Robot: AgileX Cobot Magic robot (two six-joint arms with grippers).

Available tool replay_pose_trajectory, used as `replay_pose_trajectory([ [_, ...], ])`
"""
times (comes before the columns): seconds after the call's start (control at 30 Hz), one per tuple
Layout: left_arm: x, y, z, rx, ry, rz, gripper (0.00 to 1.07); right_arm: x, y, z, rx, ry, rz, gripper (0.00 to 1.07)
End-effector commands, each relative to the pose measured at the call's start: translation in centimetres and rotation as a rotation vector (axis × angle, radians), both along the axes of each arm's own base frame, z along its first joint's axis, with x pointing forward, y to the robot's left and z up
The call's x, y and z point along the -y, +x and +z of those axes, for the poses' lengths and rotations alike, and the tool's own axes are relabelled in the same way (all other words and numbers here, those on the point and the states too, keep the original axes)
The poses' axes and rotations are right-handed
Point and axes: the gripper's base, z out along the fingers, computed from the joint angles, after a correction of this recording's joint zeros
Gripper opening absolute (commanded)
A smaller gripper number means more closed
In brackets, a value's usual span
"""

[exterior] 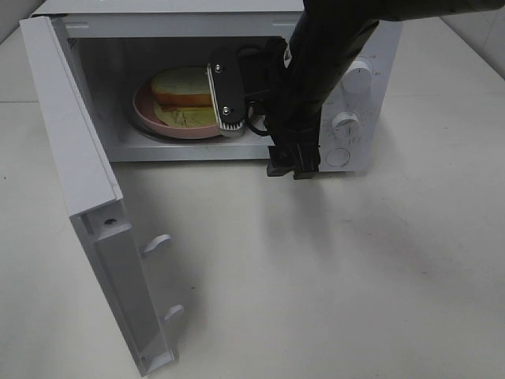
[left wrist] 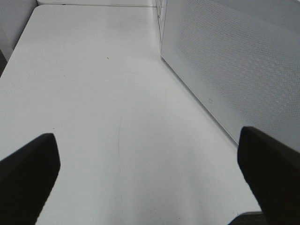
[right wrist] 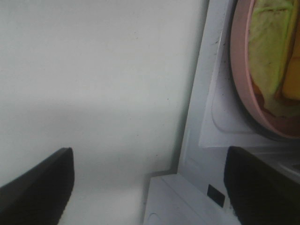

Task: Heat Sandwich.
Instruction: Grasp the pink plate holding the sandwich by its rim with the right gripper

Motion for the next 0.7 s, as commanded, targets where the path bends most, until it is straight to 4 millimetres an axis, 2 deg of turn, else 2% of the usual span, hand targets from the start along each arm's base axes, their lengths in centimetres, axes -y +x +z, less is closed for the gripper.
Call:
replay_pose_trajectory([
  [0.03, 0.0, -0.2, 0.0, 0.031, -0.002, 0.002, 0.98, -0.7, 0.5, -0.1, 0.015, 0.020, -0.007, 0.82],
  [0.43, 0.0, -0.2, 0.0, 0.031, -0.002, 0.002, 0.98, -2.7, 3.3, -1.5, 0.035, 0.039, -0.009, 0.81],
  [0.7, 0.0, -0.2, 0.0, 0.031, -0.002, 0.002, 0.98, -4.2, 5.3, -3.2, 0.042, 0.055, -0.018, 0.79],
])
